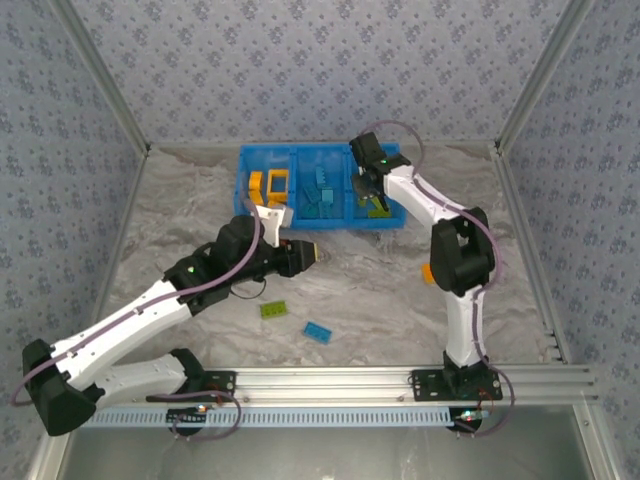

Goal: Sort the legos into containers by color

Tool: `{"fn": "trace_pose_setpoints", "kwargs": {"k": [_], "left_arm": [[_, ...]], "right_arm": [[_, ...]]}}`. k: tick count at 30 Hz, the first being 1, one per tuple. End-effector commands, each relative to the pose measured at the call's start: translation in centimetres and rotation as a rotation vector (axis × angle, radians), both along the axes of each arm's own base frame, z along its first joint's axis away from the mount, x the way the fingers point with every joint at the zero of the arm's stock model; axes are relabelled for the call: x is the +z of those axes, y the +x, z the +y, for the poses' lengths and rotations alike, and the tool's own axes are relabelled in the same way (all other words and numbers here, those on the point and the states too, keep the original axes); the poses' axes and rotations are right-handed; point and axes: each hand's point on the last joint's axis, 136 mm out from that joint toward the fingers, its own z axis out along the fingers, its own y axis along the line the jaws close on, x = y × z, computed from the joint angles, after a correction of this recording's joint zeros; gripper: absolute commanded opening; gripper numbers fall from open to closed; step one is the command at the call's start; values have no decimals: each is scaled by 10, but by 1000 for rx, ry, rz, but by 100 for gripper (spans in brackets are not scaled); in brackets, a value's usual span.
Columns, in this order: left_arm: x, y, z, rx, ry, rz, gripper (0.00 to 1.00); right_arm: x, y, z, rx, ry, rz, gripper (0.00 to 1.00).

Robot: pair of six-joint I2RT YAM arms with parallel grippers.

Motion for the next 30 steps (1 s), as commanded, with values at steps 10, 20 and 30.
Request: {"fn": "trace_pose_setpoints", "kwargs": {"k": [10, 20, 30], "left_arm": [[25, 1, -10, -6, -47, -60, 40], [23, 0, -11, -12, -37, -54, 40], [22, 0, -15, -11, -35, -48, 40]], "right_arm": [[-34, 62, -5, -66, -14, -21, 24], [-45, 64, -3, -80, 17, 0, 38], [18, 56, -7, -93, 66, -111, 44]]}}
